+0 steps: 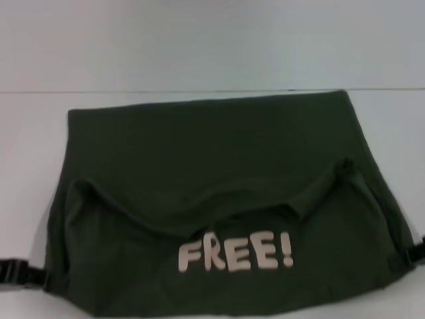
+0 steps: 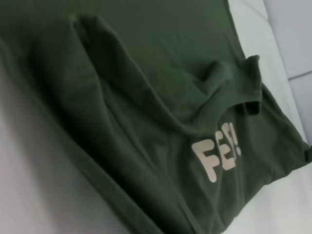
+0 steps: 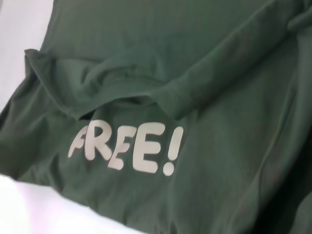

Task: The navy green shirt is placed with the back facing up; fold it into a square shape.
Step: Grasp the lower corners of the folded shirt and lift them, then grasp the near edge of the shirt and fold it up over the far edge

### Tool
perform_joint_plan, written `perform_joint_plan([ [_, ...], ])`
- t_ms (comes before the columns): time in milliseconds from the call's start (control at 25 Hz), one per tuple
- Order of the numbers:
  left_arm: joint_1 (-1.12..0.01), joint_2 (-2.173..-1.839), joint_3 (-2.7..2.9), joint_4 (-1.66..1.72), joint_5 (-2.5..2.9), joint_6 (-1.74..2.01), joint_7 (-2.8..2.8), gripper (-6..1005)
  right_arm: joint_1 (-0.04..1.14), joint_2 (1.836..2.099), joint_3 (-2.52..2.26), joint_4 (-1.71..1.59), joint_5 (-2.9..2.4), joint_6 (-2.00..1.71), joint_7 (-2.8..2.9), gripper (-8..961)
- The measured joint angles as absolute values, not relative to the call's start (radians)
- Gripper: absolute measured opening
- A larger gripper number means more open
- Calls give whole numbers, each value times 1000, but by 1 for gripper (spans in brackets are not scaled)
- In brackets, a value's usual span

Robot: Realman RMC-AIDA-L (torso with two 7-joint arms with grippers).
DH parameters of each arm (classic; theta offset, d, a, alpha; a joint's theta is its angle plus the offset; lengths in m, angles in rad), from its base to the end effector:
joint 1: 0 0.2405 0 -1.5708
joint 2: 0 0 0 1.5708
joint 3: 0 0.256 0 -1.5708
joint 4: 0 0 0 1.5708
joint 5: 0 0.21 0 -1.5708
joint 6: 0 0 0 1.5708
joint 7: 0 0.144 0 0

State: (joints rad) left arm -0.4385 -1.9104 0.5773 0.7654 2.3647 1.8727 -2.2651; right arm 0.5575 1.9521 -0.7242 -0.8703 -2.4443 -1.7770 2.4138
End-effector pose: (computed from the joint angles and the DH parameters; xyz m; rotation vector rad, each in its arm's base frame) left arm -0.3302 0.2713 0.0785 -2.4252 -1.9525 -0.3057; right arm 0.2958 0.3177 0.0631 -2.4320 1.8459 0.0250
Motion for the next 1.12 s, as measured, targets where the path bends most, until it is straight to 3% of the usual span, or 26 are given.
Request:
perform_joint_plan([
  [240, -388, -1906, 565, 796, 2376, 1894, -2264, 7, 507, 1952, -663, -868, -2443, -1828, 2372, 20],
  [1120, -378, -1911, 530, 787, 2433, 1869, -2237, 9, 482, 1944, -611, -855, -2449, -1813, 2344, 21],
])
